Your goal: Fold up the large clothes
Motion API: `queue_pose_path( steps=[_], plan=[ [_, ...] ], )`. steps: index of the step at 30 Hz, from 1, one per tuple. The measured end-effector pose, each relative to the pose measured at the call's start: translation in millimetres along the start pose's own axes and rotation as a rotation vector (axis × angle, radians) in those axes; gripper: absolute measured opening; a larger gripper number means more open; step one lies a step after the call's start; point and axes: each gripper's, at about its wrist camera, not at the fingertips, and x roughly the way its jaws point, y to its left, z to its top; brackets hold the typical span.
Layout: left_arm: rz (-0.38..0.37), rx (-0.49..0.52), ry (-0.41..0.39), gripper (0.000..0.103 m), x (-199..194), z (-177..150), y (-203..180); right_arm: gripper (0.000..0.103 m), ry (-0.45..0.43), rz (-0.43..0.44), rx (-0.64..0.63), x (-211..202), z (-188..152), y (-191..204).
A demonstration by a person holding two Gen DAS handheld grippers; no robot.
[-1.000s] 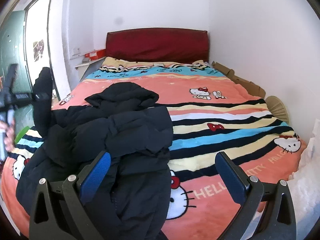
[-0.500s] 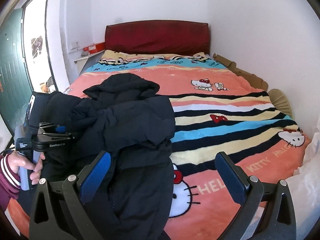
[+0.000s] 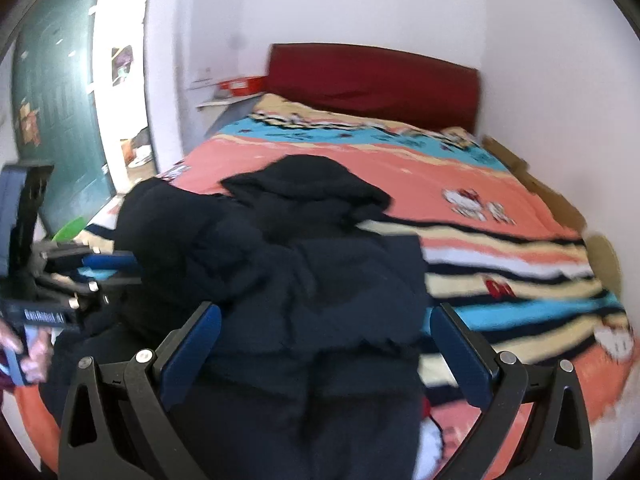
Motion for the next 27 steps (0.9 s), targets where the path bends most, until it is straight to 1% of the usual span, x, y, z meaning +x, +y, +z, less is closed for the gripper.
queue_pose_path(
  steps=[4,5,8,11,13,15,17,20,25,27],
  plan=[
    [0.132,-0.044,-0.031,0.054,-0.9,25.3,57.2,0.102,-0.024,0.05,-0.073,25.9,34.6,33.5],
    [0.176,-0.055,-0.036,0.054,1.9,31.9,74.0,0.102,-0.031,0.063,-0.089,33.2,43.7,41.7],
    [0.226,-0.113,-0.035,0.054,12.5,41.2,114.2,0.102,-0.04,0.112,-0.133,56.2,65.6,64.8],
    [0.284,-0.168,-0.021,0.054,34.4,46.1,153.3,0.102,-0.024,0.135,-0.167,85.2,78.3,82.9],
    [0.285,-0.187,-0.001,0.054,51.8,45.6,166.8,0.102,0.003,0.147,-0.188,106.7,79.2,92.9],
    [0.293,-0.169,0.018,0.054,73.5,44.1,167.3,0.102,0.042,0.155,-0.199,127.0,74.9,98.3],
    [0.292,-0.145,0.029,0.054,88.8,41.3,161.4,0.102,0.082,0.144,-0.205,144.9,66.9,96.8],
    [0.273,-0.097,0.041,0.054,112.0,33.1,141.7,0.102,0.142,0.134,-0.192,163.9,44.9,81.6],
    [0.235,-0.007,0.045,0.054,138.1,13.5,96.0,0.102,0.207,0.122,-0.132,167.0,8.7,41.0],
    [0.219,0.019,0.045,0.054,144.8,11.0,81.7,0.102,0.229,0.124,-0.099,162.7,-8.2,25.1]
  ],
)
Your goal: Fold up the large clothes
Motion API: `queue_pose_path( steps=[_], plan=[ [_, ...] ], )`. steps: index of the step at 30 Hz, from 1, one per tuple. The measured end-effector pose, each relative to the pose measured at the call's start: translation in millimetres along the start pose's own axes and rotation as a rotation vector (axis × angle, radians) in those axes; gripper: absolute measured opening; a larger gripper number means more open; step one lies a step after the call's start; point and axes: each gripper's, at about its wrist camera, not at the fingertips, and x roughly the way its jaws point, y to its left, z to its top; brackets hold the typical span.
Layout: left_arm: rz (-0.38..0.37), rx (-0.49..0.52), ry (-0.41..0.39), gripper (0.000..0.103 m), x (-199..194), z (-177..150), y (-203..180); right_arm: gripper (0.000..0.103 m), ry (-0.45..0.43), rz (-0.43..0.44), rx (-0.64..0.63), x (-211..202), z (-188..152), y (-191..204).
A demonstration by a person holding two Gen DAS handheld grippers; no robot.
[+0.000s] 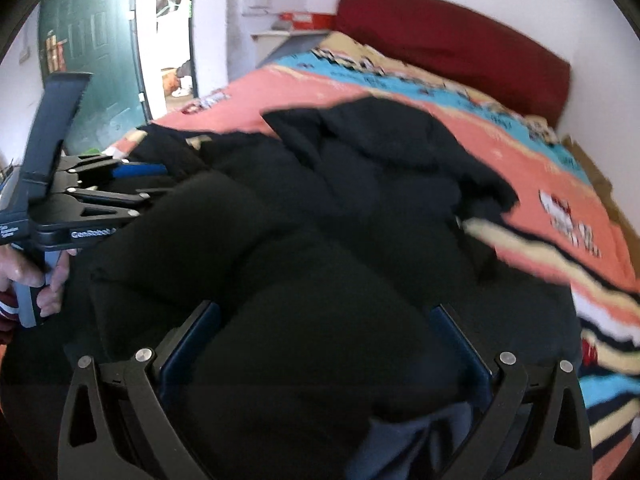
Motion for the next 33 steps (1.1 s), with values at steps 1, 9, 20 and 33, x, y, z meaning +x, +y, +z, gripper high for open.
queue_pose_path(
  steps=[1,9,20,33],
  plan=[
    [0.001,0.029,0.001,0.054,3.6,-1.2,-11.8,0.102,0.003,0.0,0.008,-0.2,-6.1,-3.9],
    [0.061,0.102,-0.002,0.054,20.3,-8.3,-38.7,0.102,0.006,-0.041,0.013,8.1,-28.1,-9.2],
    [0.157,0.092,-0.004,0.054,3.2,-11.4,-39.2,0.102,-0.071,-0.06,0.001,-22.9,-17.5,-2.4],
    [0.195,0.068,0.004,0.054,-42.8,-30.6,-49.0,0.102,-0.004,-0.088,0.046,-30.4,-34.5,1.6]
  ],
)
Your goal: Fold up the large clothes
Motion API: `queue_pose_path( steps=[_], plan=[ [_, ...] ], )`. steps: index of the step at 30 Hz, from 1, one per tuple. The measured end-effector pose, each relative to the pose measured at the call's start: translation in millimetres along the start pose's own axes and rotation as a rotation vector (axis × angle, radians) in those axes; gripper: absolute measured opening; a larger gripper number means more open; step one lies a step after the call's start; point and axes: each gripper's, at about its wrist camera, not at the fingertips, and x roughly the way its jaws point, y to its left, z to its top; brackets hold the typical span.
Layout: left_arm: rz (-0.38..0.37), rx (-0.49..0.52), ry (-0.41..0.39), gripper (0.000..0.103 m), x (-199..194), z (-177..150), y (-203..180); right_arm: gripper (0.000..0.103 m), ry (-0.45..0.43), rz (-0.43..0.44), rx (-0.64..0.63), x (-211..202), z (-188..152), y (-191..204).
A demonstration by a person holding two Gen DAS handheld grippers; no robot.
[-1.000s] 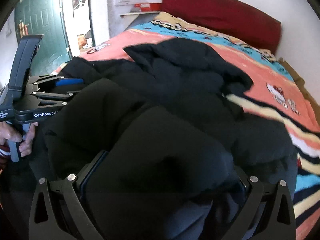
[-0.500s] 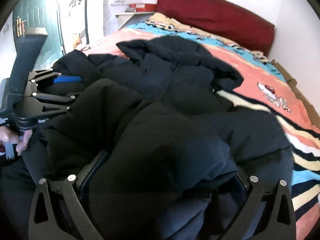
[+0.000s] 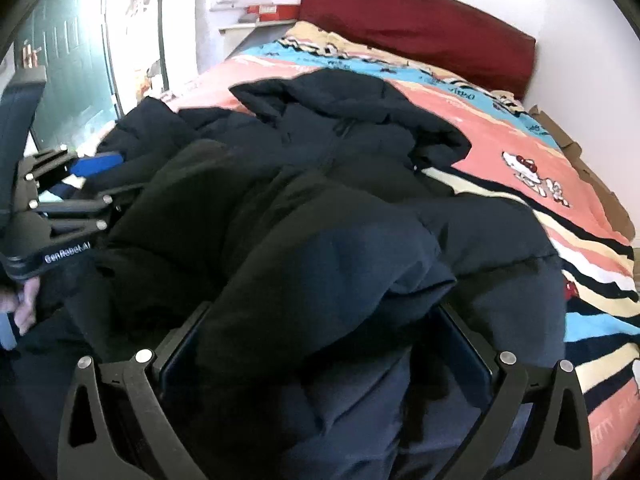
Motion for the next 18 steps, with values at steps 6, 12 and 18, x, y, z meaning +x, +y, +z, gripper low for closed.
queue_pose_path(
  steps=[6,12,18],
  plan=[
    [0.003,0.011,0.027,0.055,-13.2,-7.7,-11.1,0.102,0.046,-0.016,0.045,0.1,-12.8,-7.4],
    [-0.052,-0.102,0.031,0.065,-31.5,7.7,27.9,0.102,0.018,0.05,0.05,-18.5,0.0,-21.3],
    [-0.106,-0.188,0.077,0.069,-0.8,84.1,97.6,0.102,-0.06,0.066,0.061,-7.9,69.4,-74.0]
  ],
)
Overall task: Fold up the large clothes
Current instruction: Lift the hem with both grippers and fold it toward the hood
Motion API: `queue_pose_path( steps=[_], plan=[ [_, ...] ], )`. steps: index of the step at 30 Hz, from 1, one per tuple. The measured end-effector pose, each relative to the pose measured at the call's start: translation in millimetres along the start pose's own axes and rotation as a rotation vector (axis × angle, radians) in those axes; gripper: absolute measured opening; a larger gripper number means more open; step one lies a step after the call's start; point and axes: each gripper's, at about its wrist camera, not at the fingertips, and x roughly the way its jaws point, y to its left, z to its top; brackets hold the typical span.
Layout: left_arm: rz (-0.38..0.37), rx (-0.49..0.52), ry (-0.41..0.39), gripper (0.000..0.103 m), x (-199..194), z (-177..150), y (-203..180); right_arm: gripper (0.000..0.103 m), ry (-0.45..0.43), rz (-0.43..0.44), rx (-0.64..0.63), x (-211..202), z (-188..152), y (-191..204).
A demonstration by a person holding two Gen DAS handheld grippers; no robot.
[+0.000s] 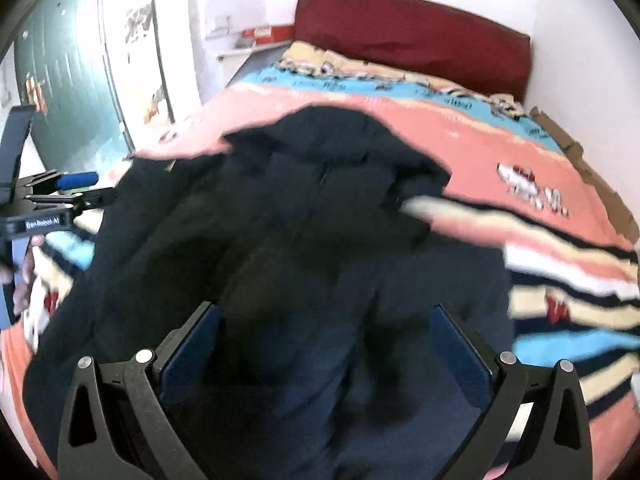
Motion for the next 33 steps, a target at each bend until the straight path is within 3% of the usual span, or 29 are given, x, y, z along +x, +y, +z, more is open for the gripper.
queue_pose_path(
  steps=[4,8,11,14,23,26,31,33],
  plan=[
    [-0.058,-0.058,0.05,0.069,45.5,67.9,21.6,0.102,-0.02,0.019,0.059,40.9,57.1,-41.9],
    [-0.188,-0.162,0.119,0.069,111.8,125.3,31.8,0.102,0.003,0.059,0.142,102.8,110.2,-86.9],
    [-0.308,-0.234,0.155,0.069,158.2,155.2,33.5,0.102,0.036,0.107,0.21,147.4,139.4,-115.4],
    [-0.376,-0.283,0.18,0.069,196.3,172.5,31.7,0.102,0.063,0.157,0.253,186.8,160.2,-132.2],
    [-0.491,-0.402,0.251,0.069,286.5,172.4,45.3,0.102,0.166,0.232,0.258,274.7,167.8,-150.9],
    [-0.567,-0.485,0.257,0.069,300.5,165.6,59.4,0.102,0.205,0.254,0.282,295.4,160.8,-157.5],
    [-0.607,-0.583,0.245,0.069,310.9,161.4,86.7,0.102,0.244,0.313,0.263,311.2,156.4,-154.1],
    [-0.625,-0.566,0.265,0.069,315.2,161.9,88.9,0.102,0.248,0.345,0.254,312.6,158.1,-151.3]
  ],
)
